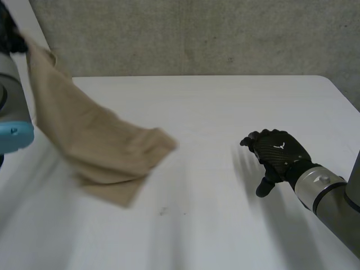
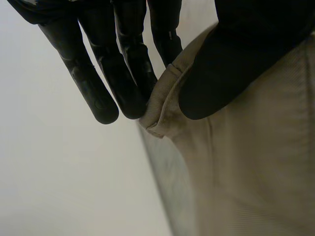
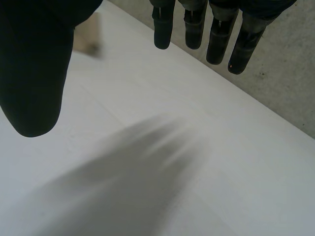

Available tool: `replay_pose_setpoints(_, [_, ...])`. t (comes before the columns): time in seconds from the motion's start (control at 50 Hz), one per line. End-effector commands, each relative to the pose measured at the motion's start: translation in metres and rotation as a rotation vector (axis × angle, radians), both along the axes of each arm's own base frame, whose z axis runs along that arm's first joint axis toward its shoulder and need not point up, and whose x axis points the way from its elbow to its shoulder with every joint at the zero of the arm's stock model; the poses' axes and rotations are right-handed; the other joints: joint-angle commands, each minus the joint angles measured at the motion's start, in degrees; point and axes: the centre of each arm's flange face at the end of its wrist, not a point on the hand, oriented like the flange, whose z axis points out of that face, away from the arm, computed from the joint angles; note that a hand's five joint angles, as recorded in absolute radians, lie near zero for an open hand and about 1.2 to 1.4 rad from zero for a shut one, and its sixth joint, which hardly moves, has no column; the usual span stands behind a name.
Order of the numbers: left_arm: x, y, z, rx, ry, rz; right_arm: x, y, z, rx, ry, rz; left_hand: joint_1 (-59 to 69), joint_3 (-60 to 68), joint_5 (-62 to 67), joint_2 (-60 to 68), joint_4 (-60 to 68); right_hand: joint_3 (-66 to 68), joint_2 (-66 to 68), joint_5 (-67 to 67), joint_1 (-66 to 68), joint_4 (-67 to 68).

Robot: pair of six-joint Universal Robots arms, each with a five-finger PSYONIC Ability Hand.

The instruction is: Fold the shorts.

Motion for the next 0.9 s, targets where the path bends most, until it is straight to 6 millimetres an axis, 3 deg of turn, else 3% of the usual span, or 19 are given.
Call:
replay_pose_setpoints(0.02, [-0.081, 0.022, 0.003, -0.054, -0.061, -0.345, -0.001, 0.0, -0.001, 0.001, 0.002, -0.009, 16.5, 11.6, 15.1, 11.6, 11.4, -2.5, -2.8, -4.0, -1.8, -3.7])
replay_pose_setpoints(0.08, [-0.116, 0.037, -0.019, -0.011, -0.093, -0.479, -0.001, 0.0, -0.001, -0.001, 0.001, -0.009, 16.5, 11.6, 15.1, 11.6, 11.4, -2.5, -2.8, -4.0, -1.8, -3.7])
replay_pose_setpoints(0.1, [-0.138, 0.05, -0.035, 0.021, -0.117, -0.568, -0.002, -0.001, -0.001, -0.002, 0.001, -0.012, 16.5, 11.6, 15.1, 11.6, 11.4, -2.5, -2.8, -4.0, -1.8, -3.7])
replay_pose_setpoints(0.16, [-0.169, 0.072, -0.067, 0.091, -0.159, -0.689, -0.003, -0.002, 0.0, -0.005, 0.0, -0.017, 16.5, 11.6, 15.1, 11.6, 11.4, -2.5, -2.8, -4.0, -1.8, -3.7])
replay_pose_setpoints(0.18, [-0.183, 0.085, -0.085, 0.132, -0.18, -0.75, -0.004, -0.002, 0.001, -0.008, -0.001, -0.02, 16.5, 11.6, 15.1, 11.6, 11.4, -2.5, -2.8, -4.0, -1.8, -3.7])
replay_pose_setpoints(0.24, [-0.198, 0.104, -0.115, 0.212, -0.213, -0.822, -0.004, -0.003, 0.003, -0.014, -0.002, -0.023, 16.5, 11.6, 15.1, 11.6, 11.4, -2.5, -2.8, -4.0, -1.8, -3.7])
replay_pose_setpoints(0.26, [-0.204, 0.117, -0.133, 0.27, -0.238, -0.864, -0.005, -0.003, 0.003, -0.014, -0.002, -0.024, 16.5, 11.6, 15.1, 11.6, 11.4, -2.5, -2.8, -4.0, -1.8, -3.7])
replay_pose_setpoints(0.28, [-0.205, 0.124, -0.14, 0.295, -0.249, -0.885, -0.005, -0.003, 0.003, -0.015, -0.003, -0.024, 12.1, 7.2, 10.6, 7.1, 6.9, -2.5, -2.8, -4.0, -1.8, -3.7])
replay_pose_setpoints(0.32, [-0.209, 0.139, -0.15, 0.338, -0.275, -0.934, -0.005, -0.003, 0.004, -0.017, -0.003, -0.024, -9.1, -14.0, -10.5, -14.0, -14.2, -2.5, -2.8, -4.0, -1.8, -3.7])
replay_pose_setpoints(0.34, [-0.213, 0.153, -0.154, 0.358, -0.297, -0.98, -0.005, -0.004, 0.004, -0.02, -0.004, -0.026, -30.7, -35.6, -32.1, -35.6, -35.8, -2.5, -2.8, -4.0, -1.8, -3.7])
replay_pose_setpoints(0.38, [-0.216, 0.167, -0.15, 0.351, -0.315, -1.014, -0.005, -0.005, 0.004, -0.023, -0.005, -0.027, -41.4, -46.3, -42.9, -46.4, -46.6, -2.5, -2.8, -4.0, -1.8, -3.7])
replay_pose_setpoints(0.44, [-0.208, 0.163, -0.124, 0.298, -0.302, -0.978, -0.005, -0.005, 0.005, -0.027, -0.006, -0.027, -47.7, -52.6, -49.1, -52.6, -52.8, -2.5, -2.8, -4.0, -1.8, -3.7])
replay_pose_setpoints(0.5, [-0.192, 0.144, -0.109, 0.279, -0.283, -0.879, -0.004, -0.006, 0.006, -0.032, -0.006, -0.025, -47.5, -52.4, -49.0, -52.5, -52.7, -2.5, -2.8, -4.0, -1.8, -3.7])
replay_pose_setpoints(0.56, [-0.164, 0.124, -0.097, 0.304, -0.261, -0.702, -0.002, -0.007, 0.01, -0.045, -0.01, -0.014, -46.7, -51.6, -48.1, -51.7, -51.8, -2.5, -2.8, -4.0, -1.8, -3.7])
replay_pose_setpoints(0.64, [-0.128, 0.122, -0.089, 0.389, -0.258, -0.508, 0.003, -0.007, 0.017, -0.079, 0.007, 0.025, -46.2, -51.1, -47.6, -51.2, -51.3, -2.5, -2.8, -4.0, -1.8, -3.7])
replay_pose_setpoints(0.74, [-0.095, 0.14, -0.102, 0.558, -0.298, -0.412, 0.009, -0.001, 0.016, -0.129, 0.113, 0.124, -43.5, -48.4, -45.0, -48.5, -48.7, -2.5, -2.8, -4.0, -1.8, -3.7])
replay_pose_setpoints(0.82, [-0.07, 0.166, -0.128, 0.739, -0.357, -0.392, 0.028, 0.018, 0.009, -0.175, 0.208, 0.3, -39.0, -43.9, -40.4, -43.9, -44.1, -2.4, -2.7, -4.0, -1.7, -3.6])
replay_pose_setpoints(0.9, [-0.057, 0.185, -0.148, 0.824, -0.393, -0.397, 0.046, 0.024, -0.008, -0.195, 0.282, 0.401, -36.9, -41.8, -38.4, -41.9, -42.1, 0.8, 0.5, -0.8, 1.5, -0.4])
